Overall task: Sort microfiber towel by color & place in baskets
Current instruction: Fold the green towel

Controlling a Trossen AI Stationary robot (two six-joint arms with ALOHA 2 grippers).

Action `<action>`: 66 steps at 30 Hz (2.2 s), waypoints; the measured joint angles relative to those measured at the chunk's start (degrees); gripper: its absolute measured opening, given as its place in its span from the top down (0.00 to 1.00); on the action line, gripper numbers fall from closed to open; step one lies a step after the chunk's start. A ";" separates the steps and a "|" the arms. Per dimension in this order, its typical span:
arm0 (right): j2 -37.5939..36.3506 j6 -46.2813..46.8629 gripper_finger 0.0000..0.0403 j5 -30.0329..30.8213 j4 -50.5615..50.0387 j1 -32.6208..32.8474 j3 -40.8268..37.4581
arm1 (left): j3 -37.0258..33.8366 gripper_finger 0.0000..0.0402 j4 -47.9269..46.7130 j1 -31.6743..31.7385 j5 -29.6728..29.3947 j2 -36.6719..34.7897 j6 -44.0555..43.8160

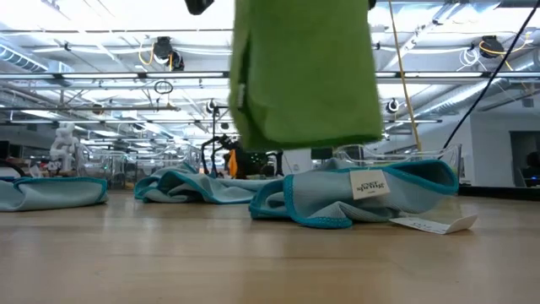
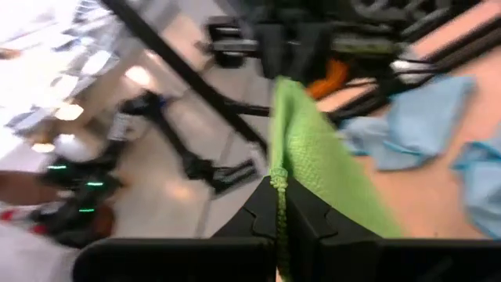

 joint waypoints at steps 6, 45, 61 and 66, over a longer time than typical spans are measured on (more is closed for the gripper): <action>-2.19 7.32 1.00 -9.32 0.01 1.77 0.01 | 0.22 0.99 10.25 -3.26 -0.07 3.40 -7.42; -7.23 -6.46 1.00 -2.68 -20.66 -6.11 -6.16 | 14.95 0.98 -22.69 9.27 10.01 16.37 15.68; -14.85 12.03 1.00 -14.37 -11.27 0.11 -6.16 | 14.95 0.98 0.46 1.83 13.57 16.81 0.08; -12.32 0.61 1.00 -8.26 -17.12 -0.09 -6.16 | 14.94 0.98 -7.50 2.92 12.03 17.17 4.65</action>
